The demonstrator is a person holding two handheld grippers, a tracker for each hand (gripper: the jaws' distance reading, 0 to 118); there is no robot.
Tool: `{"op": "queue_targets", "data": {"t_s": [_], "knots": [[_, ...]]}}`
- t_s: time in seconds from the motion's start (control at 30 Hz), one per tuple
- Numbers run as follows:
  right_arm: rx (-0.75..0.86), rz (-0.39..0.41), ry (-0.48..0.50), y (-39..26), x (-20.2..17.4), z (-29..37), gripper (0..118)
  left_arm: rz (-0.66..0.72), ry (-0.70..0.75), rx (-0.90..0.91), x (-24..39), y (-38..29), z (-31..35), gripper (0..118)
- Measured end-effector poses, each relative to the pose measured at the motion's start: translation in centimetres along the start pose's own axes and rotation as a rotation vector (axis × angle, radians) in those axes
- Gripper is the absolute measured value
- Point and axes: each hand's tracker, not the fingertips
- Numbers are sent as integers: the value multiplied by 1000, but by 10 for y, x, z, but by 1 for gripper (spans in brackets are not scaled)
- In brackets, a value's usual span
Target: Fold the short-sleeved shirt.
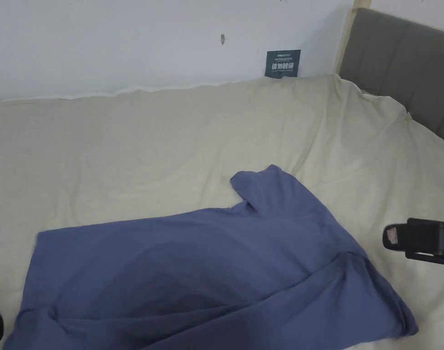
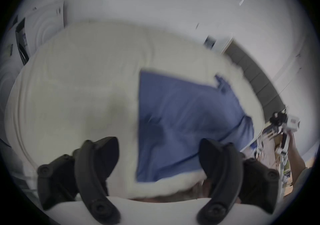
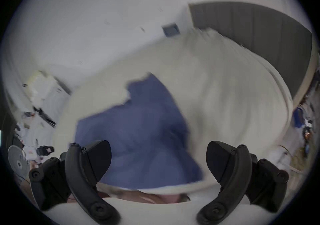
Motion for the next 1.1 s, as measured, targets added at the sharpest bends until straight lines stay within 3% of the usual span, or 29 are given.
{"op": "queue_targets", "data": {"t_s": [0.03, 0.07, 0.1, 0.13, 0.17, 0.23, 0.3, 0.43, 0.53, 0.67, 0.7, 0.73, 0.8, 0.83, 1.03, 1.1], "knots": [[54, 12, 42, -5, -15, 2, 106, 1, -24, 75, 9, -2, 6, 72], [108, 28, 83, -10, -28, 2, 94, 1, -31, 133, 19, -4, 11, 47], [156, 45, 110, -16, -41, 1, 58, -12, -22, 182, 26, -7, 12, 9], [190, 53, 127, -21, -51, 0, 20, -18, -13, 199, 34, -10, 13, 3], [183, 74, 136, -25, -62, -4, 0, -27, 13, 227, 39, -13, 16, 3], [183, 106, 97, -29, -77, -9, 0, -15, -24, 249, 44, -16, 17, 3], [181, 112, 179, -27, -87, -10, 0, -19, -32, 282, 48, -5, 16, 3], [155, 202, 171, -11, -104, -27, 0, -77, -1, 169, 36, 81, -22, 3], [133, 204, 179, 1, -111, -48, 0, -28, 76, -51, 8, 148, -95, 3], [72, 156, 193, 6, -112, -74, 0, -7, 148, -363, -25, 178, -196, 3], [52, 134, 197, 6, -111, -80, 0, 12, 156, -374, -31, 179, -213, 11], [31, 118, 202, 3, -109, -85, 0, 15, 175, -383, -35, 180, -227, 35], [-9, 96, 209, 3, -106, -95, 0, -9, 195, -406, -39, 173, -253, 108], [-24, 93, 207, 3, -105, -100, 0, -20, 187, -422, -41, 172, -264, 117], [-80, 151, 192, -1, -105, -125, 0, 9, 220, -484, -52, 168, -301, 118], [-88, 181, 189, -1, -108, -131, 0, 4, 207, -494, -50, 169, -302, 111]]}}
